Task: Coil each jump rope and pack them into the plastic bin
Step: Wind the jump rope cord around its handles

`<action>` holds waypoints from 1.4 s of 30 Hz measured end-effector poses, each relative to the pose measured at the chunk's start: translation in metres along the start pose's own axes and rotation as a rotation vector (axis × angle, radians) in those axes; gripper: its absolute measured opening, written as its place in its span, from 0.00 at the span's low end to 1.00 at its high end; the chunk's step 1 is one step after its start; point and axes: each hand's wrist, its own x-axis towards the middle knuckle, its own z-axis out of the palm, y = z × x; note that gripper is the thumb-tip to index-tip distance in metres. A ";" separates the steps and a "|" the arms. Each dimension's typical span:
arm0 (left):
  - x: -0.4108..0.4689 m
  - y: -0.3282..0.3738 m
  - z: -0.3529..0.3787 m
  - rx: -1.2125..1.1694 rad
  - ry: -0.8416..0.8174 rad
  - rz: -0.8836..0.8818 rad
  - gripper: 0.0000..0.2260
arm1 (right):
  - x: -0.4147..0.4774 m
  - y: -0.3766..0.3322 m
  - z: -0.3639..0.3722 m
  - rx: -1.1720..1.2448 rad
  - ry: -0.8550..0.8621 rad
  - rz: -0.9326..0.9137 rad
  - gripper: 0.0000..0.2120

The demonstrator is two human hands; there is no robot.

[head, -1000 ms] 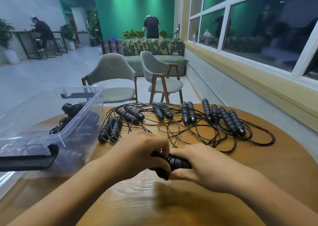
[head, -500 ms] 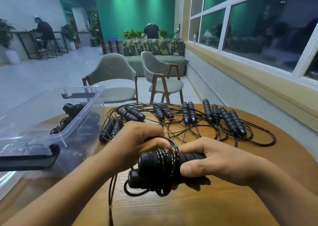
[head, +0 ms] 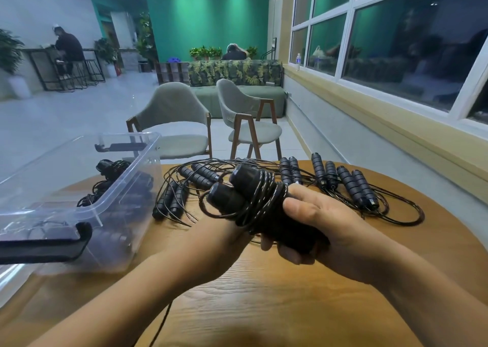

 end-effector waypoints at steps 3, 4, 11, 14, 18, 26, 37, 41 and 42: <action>0.000 0.008 0.010 -0.099 0.079 0.120 0.16 | -0.001 0.000 0.002 0.026 0.093 -0.047 0.33; 0.001 0.007 0.014 -0.113 0.076 0.118 0.12 | 0.000 0.000 0.002 0.030 0.141 -0.056 0.32; 0.008 0.004 0.018 0.021 0.081 0.065 0.11 | 0.000 0.002 -0.001 -0.144 0.345 -0.069 0.18; 0.007 0.004 0.017 0.054 0.073 0.059 0.09 | -0.001 0.002 -0.003 -0.273 0.425 -0.100 0.17; 0.006 0.002 0.012 0.102 0.077 0.061 0.09 | 0.002 0.002 -0.010 -0.362 0.511 -0.117 0.18; 0.005 -0.003 0.004 0.146 0.137 0.098 0.12 | 0.006 0.012 -0.017 -0.677 0.520 -0.001 0.15; 0.004 -0.013 -0.010 0.150 0.190 0.208 0.15 | 0.010 0.023 -0.003 -0.972 0.231 0.205 0.13; 0.003 -0.013 -0.015 0.119 0.161 0.253 0.14 | 0.009 0.024 -0.001 -0.986 0.113 0.263 0.11; 0.002 -0.012 -0.017 0.106 0.154 0.250 0.13 | 0.008 0.024 -0.002 -0.972 0.086 0.266 0.10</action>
